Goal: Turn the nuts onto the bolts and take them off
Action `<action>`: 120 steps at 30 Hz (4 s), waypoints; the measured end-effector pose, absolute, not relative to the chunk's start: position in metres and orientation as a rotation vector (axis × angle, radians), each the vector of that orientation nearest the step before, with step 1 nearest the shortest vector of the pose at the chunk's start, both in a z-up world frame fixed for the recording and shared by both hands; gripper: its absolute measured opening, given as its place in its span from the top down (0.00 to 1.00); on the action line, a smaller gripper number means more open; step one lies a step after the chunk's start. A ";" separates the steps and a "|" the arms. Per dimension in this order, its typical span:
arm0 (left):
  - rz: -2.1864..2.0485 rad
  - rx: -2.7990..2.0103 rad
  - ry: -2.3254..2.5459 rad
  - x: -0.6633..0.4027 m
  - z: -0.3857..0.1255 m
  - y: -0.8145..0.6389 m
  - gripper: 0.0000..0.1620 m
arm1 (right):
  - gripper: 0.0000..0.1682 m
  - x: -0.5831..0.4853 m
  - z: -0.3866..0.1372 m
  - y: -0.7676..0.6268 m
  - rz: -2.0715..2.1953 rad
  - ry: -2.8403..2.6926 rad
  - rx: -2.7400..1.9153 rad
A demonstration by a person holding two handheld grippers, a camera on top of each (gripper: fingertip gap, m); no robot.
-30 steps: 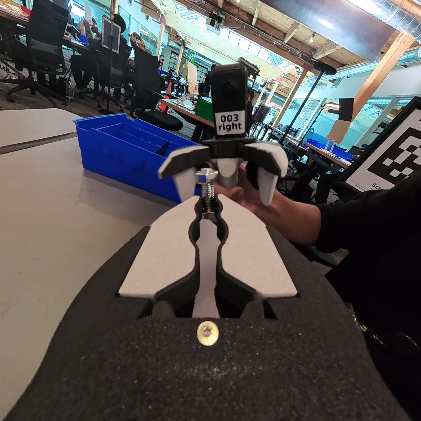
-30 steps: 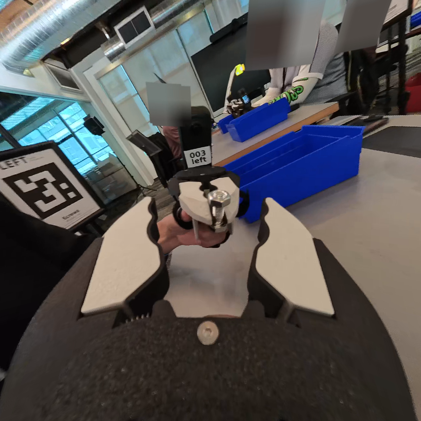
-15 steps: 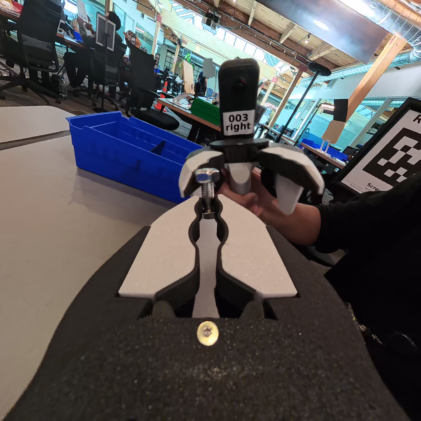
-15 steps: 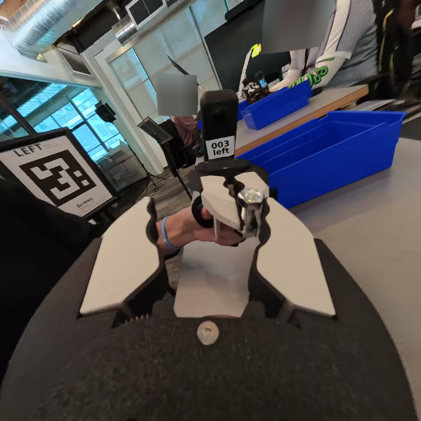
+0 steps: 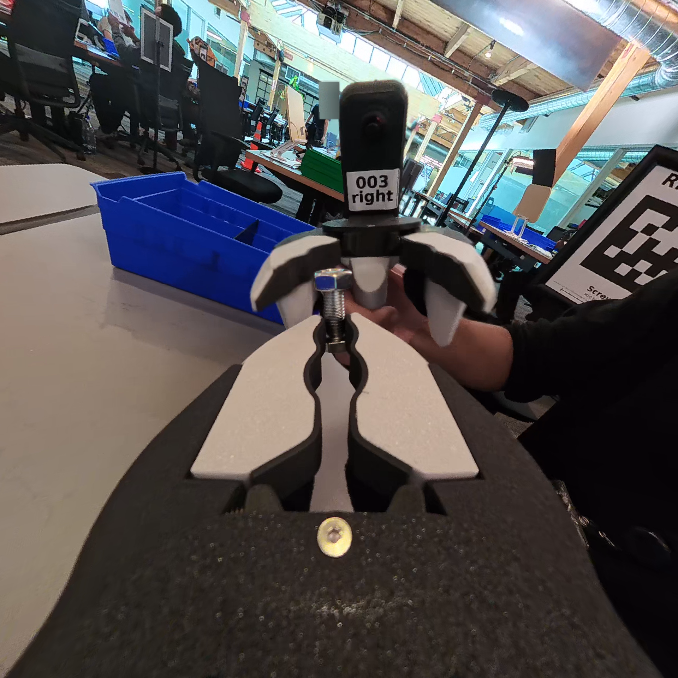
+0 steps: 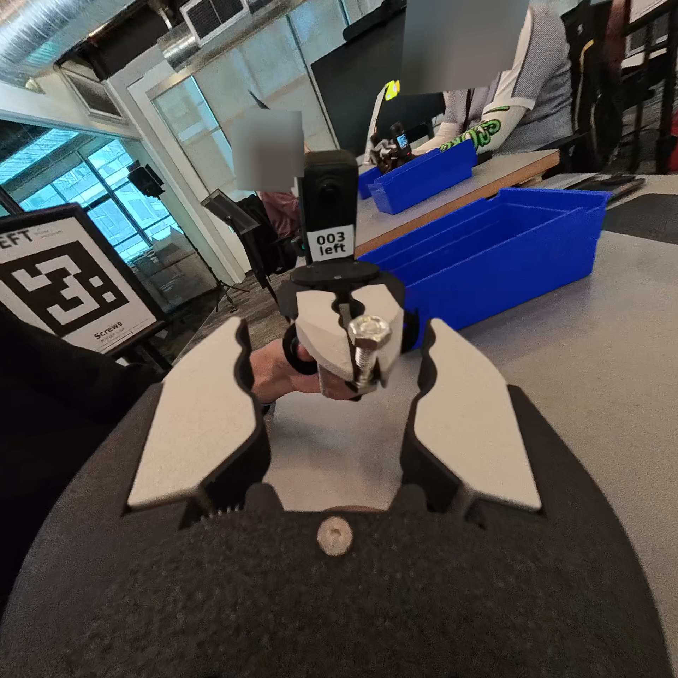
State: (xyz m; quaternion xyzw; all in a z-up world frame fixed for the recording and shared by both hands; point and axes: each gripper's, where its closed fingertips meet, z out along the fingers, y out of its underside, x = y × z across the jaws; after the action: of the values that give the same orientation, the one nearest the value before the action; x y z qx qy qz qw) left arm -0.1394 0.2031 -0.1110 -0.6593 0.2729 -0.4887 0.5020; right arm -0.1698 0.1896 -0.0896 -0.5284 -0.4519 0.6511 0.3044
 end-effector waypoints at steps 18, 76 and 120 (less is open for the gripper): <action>-1.185 -1.594 0.657 -0.141 -0.113 0.204 0.95 | 0.44 -0.167 -0.088 0.174 1.703 -1.278 -1.361; -1.176 -1.608 0.678 -0.140 -0.117 0.202 0.95 | 0.48 -0.171 -0.090 0.180 1.851 -1.259 -1.370; -1.269 -1.751 0.968 -0.126 -0.151 0.171 0.95 | 0.89 -0.136 -0.134 0.195 -0.168 -2.493 0.146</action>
State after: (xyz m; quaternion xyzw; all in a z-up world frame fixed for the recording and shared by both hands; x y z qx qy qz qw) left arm -0.1259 0.1714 -0.1512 -0.6846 0.3784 -0.4963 0.3766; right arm -0.1361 0.1951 -0.1341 0.0553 -0.9458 -0.0638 0.3137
